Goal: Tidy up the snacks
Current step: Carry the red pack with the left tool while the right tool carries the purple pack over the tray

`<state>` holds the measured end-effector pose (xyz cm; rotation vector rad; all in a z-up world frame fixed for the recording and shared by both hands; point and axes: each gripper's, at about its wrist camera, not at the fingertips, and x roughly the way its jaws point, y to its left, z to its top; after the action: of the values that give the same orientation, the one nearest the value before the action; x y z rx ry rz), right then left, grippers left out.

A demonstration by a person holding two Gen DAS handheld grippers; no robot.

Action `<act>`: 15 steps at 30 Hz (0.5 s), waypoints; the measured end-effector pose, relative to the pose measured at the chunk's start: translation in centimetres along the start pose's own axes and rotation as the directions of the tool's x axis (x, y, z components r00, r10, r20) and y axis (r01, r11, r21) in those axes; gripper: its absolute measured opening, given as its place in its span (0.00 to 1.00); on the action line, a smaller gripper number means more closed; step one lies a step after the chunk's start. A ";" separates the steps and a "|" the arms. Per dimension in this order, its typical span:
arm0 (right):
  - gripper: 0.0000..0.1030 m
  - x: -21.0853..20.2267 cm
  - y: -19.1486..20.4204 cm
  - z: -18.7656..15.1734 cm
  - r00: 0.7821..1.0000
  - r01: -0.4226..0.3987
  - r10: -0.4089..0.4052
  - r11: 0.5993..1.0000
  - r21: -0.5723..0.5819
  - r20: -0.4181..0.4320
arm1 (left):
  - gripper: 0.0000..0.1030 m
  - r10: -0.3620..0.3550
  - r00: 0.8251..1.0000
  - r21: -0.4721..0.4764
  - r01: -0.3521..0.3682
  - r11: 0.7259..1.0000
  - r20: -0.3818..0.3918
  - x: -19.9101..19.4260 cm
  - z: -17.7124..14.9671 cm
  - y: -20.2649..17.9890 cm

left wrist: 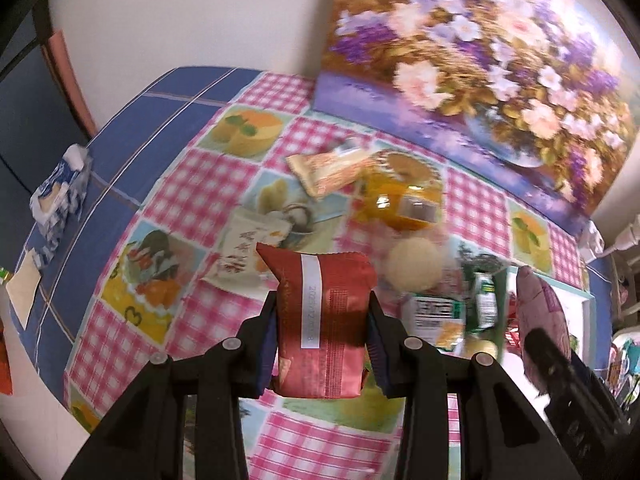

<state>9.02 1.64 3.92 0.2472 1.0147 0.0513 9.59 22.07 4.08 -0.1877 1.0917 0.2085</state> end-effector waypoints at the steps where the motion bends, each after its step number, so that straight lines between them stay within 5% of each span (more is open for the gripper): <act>1: 0.46 -0.2 -0.8 0.3 1.000 0.011 -0.011 1.000 0.020 0.005 | 0.40 -0.004 1.000 0.007 0.004 1.000 0.003 -0.2 0.0 -0.5; 15: 0.46 -2.8 -12.2 1.4 0.975 0.208 -0.220 0.938 0.278 0.012 | 0.40 -0.027 0.999 0.190 0.021 0.981 0.029 -1.8 -1.9 -10.0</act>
<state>7.86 -10.84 4.17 0.3879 0.9995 -0.2950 9.77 11.79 5.27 -0.0262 1.0708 0.0845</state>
